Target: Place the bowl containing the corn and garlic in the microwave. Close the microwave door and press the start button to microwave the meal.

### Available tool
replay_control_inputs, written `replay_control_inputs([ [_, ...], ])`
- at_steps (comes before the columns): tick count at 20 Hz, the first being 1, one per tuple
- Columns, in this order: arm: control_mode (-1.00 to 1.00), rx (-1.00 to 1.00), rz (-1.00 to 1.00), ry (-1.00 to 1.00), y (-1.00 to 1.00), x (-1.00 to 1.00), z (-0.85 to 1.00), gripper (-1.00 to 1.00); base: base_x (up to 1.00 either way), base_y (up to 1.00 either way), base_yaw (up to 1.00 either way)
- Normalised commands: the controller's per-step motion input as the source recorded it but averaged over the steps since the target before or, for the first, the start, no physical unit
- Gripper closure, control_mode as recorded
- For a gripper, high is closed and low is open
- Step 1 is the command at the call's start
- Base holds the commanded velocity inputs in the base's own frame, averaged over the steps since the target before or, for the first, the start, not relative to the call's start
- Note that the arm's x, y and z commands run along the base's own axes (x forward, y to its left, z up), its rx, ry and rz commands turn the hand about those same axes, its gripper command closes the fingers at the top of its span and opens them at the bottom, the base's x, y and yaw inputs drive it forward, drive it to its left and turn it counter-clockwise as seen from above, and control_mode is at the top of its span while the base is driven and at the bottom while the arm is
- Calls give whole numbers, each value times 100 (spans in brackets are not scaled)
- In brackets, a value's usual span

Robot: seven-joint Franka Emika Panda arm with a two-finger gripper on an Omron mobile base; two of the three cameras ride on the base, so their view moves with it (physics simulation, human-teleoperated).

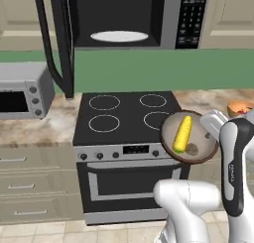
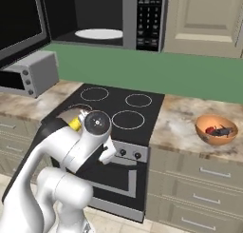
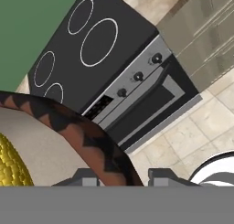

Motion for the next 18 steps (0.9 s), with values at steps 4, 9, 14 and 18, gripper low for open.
replay_control_inputs([
  [4,100,0,0,0,0,0,0,100,48,40,0],
  [9,100,0,0,0,0,0,0,100,51,45,0],
  [14,100,0,0,0,0,0,0,100,56,39,0],
  [18,100,0,0,0,0,0,0,100,61,3,0],
])
